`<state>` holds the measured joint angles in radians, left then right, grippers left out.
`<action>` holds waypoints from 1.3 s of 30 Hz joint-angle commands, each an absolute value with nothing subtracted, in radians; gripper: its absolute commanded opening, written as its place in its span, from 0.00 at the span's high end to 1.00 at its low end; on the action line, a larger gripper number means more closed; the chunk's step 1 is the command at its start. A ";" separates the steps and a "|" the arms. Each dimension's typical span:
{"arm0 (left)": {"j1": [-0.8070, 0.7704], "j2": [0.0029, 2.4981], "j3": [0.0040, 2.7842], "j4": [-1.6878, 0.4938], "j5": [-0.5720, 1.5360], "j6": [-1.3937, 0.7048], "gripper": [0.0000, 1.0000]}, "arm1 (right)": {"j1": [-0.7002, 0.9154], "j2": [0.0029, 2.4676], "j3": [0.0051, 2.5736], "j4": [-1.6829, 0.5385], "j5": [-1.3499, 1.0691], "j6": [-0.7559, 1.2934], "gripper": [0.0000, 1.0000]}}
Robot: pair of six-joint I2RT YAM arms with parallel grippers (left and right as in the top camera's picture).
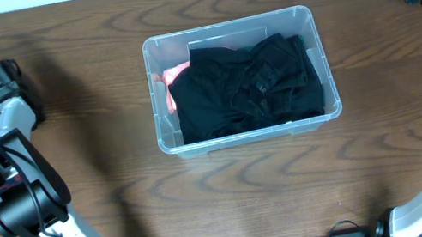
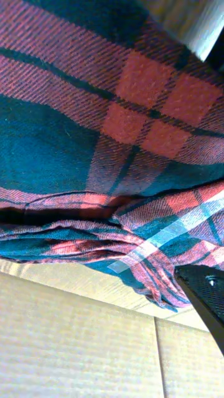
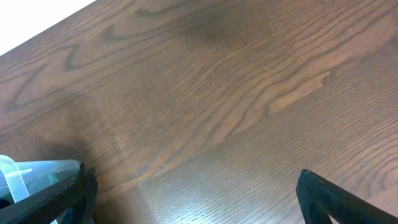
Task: Pack container
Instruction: 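Move the left gripper to the plaid shirt and grasp it, then carry the plaid shirt over the bin and lower it on top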
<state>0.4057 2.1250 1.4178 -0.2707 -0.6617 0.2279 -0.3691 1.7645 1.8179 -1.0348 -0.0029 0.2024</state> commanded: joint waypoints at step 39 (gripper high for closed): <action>-0.057 1.424 1.412 -0.249 -0.459 0.506 0.94 | -0.373 1.761 1.830 -1.037 0.004 0.216 0.01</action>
